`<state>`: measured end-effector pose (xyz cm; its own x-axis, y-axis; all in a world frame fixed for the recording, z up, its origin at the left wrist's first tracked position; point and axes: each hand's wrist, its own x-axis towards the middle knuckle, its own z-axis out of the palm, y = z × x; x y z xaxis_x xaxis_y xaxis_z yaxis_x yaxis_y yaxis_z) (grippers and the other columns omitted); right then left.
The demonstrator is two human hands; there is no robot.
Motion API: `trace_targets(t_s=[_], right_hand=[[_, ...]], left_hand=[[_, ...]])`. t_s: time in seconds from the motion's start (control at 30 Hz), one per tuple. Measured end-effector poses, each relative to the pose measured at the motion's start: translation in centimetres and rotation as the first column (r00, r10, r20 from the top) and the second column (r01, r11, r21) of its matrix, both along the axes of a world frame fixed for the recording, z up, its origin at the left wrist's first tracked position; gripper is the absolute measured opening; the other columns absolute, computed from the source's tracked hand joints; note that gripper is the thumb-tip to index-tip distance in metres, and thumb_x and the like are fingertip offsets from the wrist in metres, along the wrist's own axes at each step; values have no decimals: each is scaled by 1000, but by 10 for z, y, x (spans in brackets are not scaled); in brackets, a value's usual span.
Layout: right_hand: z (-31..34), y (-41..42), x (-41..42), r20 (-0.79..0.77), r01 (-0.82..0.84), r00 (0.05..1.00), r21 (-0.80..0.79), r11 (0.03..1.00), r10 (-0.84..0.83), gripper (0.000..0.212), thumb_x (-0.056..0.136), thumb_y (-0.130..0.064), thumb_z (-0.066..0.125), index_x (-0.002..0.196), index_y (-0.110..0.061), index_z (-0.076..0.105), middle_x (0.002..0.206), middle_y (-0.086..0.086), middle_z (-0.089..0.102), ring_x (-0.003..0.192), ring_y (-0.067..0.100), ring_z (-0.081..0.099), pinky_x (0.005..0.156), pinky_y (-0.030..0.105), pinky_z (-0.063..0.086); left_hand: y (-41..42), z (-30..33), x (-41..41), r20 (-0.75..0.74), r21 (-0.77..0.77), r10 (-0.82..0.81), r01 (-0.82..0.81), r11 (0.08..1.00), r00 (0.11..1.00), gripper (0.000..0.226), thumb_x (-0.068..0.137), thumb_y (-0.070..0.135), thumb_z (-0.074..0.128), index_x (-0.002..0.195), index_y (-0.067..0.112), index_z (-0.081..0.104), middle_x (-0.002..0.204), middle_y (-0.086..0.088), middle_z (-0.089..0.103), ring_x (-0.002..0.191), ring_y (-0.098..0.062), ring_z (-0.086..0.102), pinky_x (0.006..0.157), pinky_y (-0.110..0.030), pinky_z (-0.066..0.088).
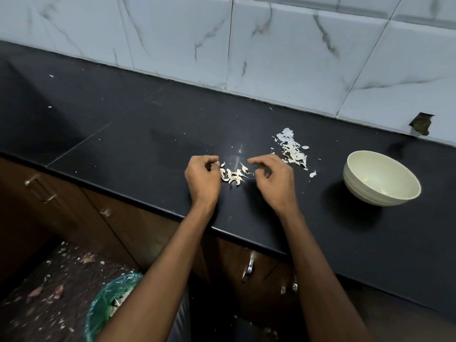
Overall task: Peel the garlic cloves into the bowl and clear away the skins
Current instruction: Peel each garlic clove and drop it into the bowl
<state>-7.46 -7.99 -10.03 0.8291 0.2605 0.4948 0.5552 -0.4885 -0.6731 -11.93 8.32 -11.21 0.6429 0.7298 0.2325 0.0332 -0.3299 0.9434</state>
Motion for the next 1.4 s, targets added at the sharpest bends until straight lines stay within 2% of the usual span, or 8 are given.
trace_targets(t_s=[0.13,0.23,0.33,0.53,0.83,0.97,1.17,1.4], right_hand=[[-5,20,-10,-16,-27,1000,-129,991,26,23,92,-13,68,110,-22,79,94,-6,60,74,7,59,81,25,51],[-7,19,-5,-78,-8,997,-150,989,-4,13,92,-20,77,103,-22,81,86,-5,58,72,6,57,82,25,51],[-7,15,-1,-150,-27,989,-93,995,12,11,89,-20,81,99,-23,82,86,-3,63,72,4,59,80,22,50],[-5,16,6,-228,-12,974,-105,994,-12,14,85,-20,86,99,-22,83,89,0,69,71,3,59,78,17,48],[4,28,10,-369,40,925,-153,987,-95,8,83,-27,87,79,-26,81,71,-8,73,76,9,67,83,29,54],[0,32,0,-318,64,941,-174,983,-118,6,93,-23,76,88,-23,78,92,-2,72,90,15,67,89,33,52],[-8,24,-5,-242,91,970,215,972,-37,3,97,-16,72,97,-19,73,98,-3,73,82,3,69,76,25,58],[-8,21,-6,-402,69,907,428,901,122,13,84,-9,85,89,-19,78,79,-3,77,79,13,73,78,32,61]], left_hand=[[-1,-2,1,-39,80,-49,52,995,998,10,91,6,74,94,13,79,104,-2,67,90,-11,64,87,-19,52],[-1,-6,3,-117,170,-119,137,976,986,10,90,10,74,91,19,80,100,2,70,100,-21,63,88,-11,42],[-2,-8,6,-172,221,-157,193,956,972,12,91,15,73,94,23,81,102,4,72,105,-23,58,98,-31,45],[-5,-4,2,-227,297,-158,223,928,961,14,98,20,68,104,25,80,112,7,69,114,-19,49,89,-21,19],[-4,-7,6,-223,279,-180,240,930,958,17,96,17,67,103,27,80,109,4,72,109,-21,60,90,-26,23],[-5,-6,4,-205,273,-165,218,937,965,19,96,12,66,104,23,80,111,4,73,111,-21,59,96,-26,28],[-4,-4,4,-175,229,-175,213,950,969,24,91,5,65,101,21,81,103,3,75,105,-22,65,100,-47,50],[-6,0,-4,-49,129,-168,173,976,985,21,94,6,66,108,15,78,107,2,69,107,-23,64,97,-40,53]])
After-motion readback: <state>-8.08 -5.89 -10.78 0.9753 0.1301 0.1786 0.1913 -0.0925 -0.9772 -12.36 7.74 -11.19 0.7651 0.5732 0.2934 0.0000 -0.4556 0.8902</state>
